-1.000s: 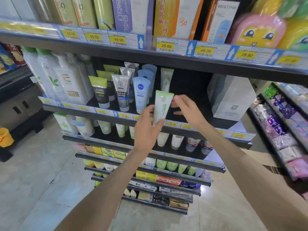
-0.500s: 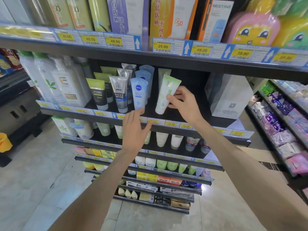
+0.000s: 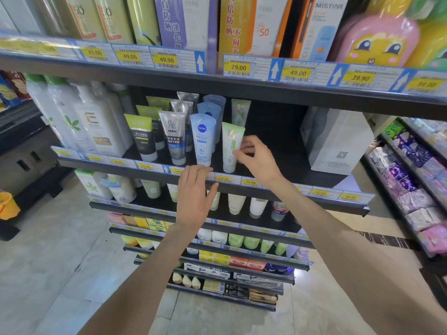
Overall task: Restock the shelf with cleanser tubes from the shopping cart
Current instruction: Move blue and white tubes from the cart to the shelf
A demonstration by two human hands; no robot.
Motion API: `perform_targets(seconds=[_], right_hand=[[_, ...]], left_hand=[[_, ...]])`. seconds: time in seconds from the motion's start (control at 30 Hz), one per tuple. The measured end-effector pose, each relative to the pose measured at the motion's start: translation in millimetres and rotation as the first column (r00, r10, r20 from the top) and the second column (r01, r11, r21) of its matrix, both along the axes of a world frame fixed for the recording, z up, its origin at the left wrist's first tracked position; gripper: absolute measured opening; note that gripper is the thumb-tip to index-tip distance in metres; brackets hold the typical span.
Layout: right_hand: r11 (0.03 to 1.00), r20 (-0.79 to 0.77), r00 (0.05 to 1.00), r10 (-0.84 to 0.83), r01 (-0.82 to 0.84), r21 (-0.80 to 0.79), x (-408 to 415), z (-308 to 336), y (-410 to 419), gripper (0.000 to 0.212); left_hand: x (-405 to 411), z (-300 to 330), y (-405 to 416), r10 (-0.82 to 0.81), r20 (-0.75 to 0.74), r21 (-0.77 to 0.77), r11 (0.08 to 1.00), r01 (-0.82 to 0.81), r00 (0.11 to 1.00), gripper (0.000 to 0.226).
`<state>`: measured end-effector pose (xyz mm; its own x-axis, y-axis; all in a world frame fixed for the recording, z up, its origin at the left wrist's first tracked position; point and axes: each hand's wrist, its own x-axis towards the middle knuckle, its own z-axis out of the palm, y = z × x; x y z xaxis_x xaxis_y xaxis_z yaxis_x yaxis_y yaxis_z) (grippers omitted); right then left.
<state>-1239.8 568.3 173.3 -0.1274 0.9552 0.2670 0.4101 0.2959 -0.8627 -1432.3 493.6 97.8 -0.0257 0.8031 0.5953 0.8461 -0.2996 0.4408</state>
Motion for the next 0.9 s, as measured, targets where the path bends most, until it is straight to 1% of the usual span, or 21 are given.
perform_targets(seconds=[0.07, 0.13, 0.17, 0.27, 0.33, 0.4, 0.47, 0.53, 0.67, 0.77, 0.9], right_hand=[[0.999, -0.002, 0.999, -0.033, 0.033, 0.006, 11, -3, 4, 0.036], [0.995, 0.062, 0.993, -0.096, 0.097, -0.006, 21, -7, 13, 0.042], [0.994, 0.102, 0.990, -0.102, 0.105, -0.033, 24, -9, 19, 0.046], [0.992, 0.217, 0.976, -0.032, 0.058, -0.114, 24, -13, 39, 0.060], [0.992, 0.268, 0.963, 0.004, 0.031, -0.125, 20, -12, 49, 0.059], [0.995, 0.297, 0.955, 0.012, 0.018, -0.098, 16, -14, 56, 0.051], [0.996, 0.278, 0.961, 0.012, 0.013, -0.088, 14, -16, 61, 0.042], [0.995, 0.237, 0.971, 0.017, 0.006, -0.097, 14, -16, 62, 0.038], [0.995, 0.201, 0.979, 0.016, 0.005, -0.104, 18, -16, 64, 0.042], [0.993, 0.187, 0.982, -0.023, 0.044, -0.110, 15, -16, 66, 0.054], [0.992, 0.192, 0.979, -0.071, 0.089, -0.088, 8, -16, 71, 0.050]], left_hand=[[0, -2, 0, -0.007, -0.003, 0.012, 1.000, 0.007, 1.000, 0.038], [0, -3, 1, 0.000, -0.007, 0.019, 1.000, 0.000, 1.000, 0.038], [0, -4, 1, 0.005, -0.010, 0.020, 1.000, -0.005, 1.000, 0.038], [1, -5, 2, 0.017, -0.031, 0.017, 1.000, -0.017, 0.999, 0.038], [-1, -5, 3, 0.017, -0.057, 0.011, 1.000, -0.016, 0.998, 0.039], [-2, -5, 3, 0.015, -0.073, 0.004, 1.000, -0.015, 0.997, 0.040], [-3, -5, 2, 0.012, -0.079, 0.006, 1.000, -0.012, 0.997, 0.040], [-3, -4, 2, 0.010, -0.082, 0.016, 1.000, -0.009, 0.997, 0.039], [-1, -6, 2, 0.016, -0.077, 0.045, 0.999, -0.012, 0.997, 0.037], [1, -7, 3, 0.011, -0.055, 0.064, 0.998, -0.008, 0.998, 0.036], [2, -8, 3, 0.015, -0.053, 0.061, 0.998, -0.012, 0.998, 0.036]])
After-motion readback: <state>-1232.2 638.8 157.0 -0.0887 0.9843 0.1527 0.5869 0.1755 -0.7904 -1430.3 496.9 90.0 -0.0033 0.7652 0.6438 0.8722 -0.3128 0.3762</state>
